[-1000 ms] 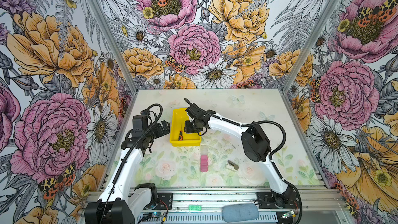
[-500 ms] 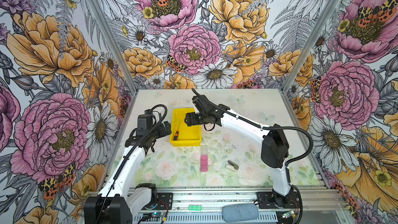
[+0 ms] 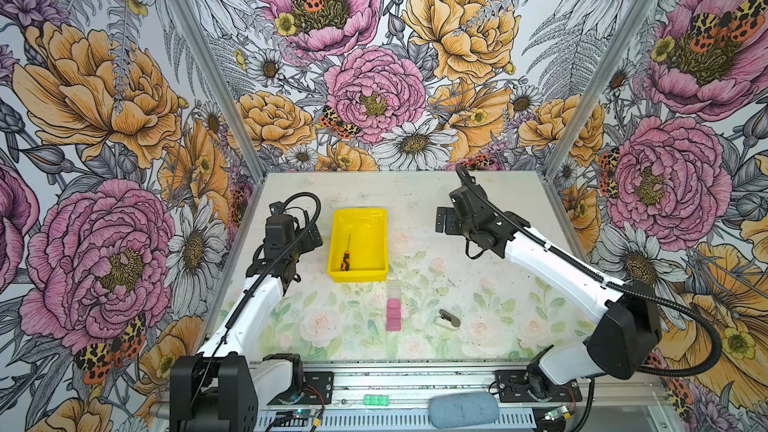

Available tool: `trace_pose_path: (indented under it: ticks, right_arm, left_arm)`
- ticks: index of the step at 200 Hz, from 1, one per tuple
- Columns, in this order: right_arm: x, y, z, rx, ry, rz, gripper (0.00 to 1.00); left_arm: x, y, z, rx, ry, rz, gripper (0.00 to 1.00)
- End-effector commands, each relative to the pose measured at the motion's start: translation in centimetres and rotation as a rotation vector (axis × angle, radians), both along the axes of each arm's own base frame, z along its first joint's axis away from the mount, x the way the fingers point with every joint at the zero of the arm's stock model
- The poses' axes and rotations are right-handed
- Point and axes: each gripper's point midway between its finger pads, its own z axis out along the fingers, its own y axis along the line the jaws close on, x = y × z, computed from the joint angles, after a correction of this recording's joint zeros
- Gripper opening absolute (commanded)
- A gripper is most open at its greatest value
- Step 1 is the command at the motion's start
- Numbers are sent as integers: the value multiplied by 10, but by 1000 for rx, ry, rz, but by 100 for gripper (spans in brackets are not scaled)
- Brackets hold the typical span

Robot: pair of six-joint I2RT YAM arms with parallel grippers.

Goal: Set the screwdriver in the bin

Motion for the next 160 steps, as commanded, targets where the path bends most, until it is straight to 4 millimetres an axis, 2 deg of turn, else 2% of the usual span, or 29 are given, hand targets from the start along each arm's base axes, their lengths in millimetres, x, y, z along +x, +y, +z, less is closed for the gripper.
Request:
trace_pose_path:
  ticks: [1, 17, 28, 35, 44, 52, 72, 91, 122, 135, 160]
  right_arm:
    - [12, -61, 1, -57, -70, -159, 99]
    - [9, -113, -10, -163, -64, -298, 100]
    - [11, -131, -23, -182, -61, -280, 99]
    - [24, -129, -24, -91, -113, -202, 99]
    - [29, -127, -30, 10, -167, -106, 99]
    - [30, -136, -30, 35, -229, -93, 99]
    - [30, -148, -37, -43, -311, -63, 99]
    - [35, -157, -56, -113, -265, -55, 100]
    - [40, -167, -84, -132, -272, -58, 100]
    - [39, -171, -90, -129, -295, -62, 100]
    - [36, -175, -88, -122, -356, -66, 100]
  left_arm:
    - [14, 3, 16, 104, -138, -49, 99]
    - [19, 2, 24, 153, -250, -71, 99]
    - [23, 7, 25, 170, -278, -50, 99]
    - [27, 9, 22, 175, -282, -49, 99]
    - [32, 10, 20, 175, -299, -49, 99]
    - [35, 10, 17, 169, -315, -60, 99]
    - [47, 10, 7, 160, -327, -79, 99]
    - [55, 2, -9, 165, -270, -128, 99]
    - [49, -2, -18, 167, -304, -152, 98]
    - [46, -3, -21, 167, -327, -155, 99]
    - [45, -4, -33, 168, -348, -159, 99]
